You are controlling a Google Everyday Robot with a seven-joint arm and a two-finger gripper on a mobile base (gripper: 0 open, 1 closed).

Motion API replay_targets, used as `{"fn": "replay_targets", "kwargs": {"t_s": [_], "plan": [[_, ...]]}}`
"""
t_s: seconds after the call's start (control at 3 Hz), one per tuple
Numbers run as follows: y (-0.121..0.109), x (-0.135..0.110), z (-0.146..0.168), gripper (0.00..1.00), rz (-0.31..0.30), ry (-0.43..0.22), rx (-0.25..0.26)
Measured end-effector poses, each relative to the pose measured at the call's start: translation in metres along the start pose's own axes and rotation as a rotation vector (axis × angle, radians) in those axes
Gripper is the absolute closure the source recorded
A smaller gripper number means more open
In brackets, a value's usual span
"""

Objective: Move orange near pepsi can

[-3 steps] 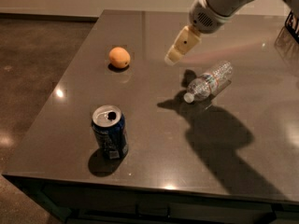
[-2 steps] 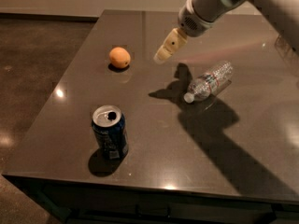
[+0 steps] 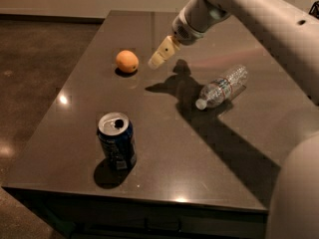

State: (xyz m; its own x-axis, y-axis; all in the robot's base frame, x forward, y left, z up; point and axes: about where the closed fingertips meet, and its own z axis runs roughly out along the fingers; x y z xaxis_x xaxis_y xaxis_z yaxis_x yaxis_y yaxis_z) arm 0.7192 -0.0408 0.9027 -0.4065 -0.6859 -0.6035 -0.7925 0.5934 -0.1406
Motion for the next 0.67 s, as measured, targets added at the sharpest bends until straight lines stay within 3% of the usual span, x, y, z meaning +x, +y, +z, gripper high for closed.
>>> {"fn": "replay_targets", "kwargs": {"t_s": [0.67], "plan": [[0.006,-0.029,0.045,0.00,-0.027,-0.016,-0.044]]}}
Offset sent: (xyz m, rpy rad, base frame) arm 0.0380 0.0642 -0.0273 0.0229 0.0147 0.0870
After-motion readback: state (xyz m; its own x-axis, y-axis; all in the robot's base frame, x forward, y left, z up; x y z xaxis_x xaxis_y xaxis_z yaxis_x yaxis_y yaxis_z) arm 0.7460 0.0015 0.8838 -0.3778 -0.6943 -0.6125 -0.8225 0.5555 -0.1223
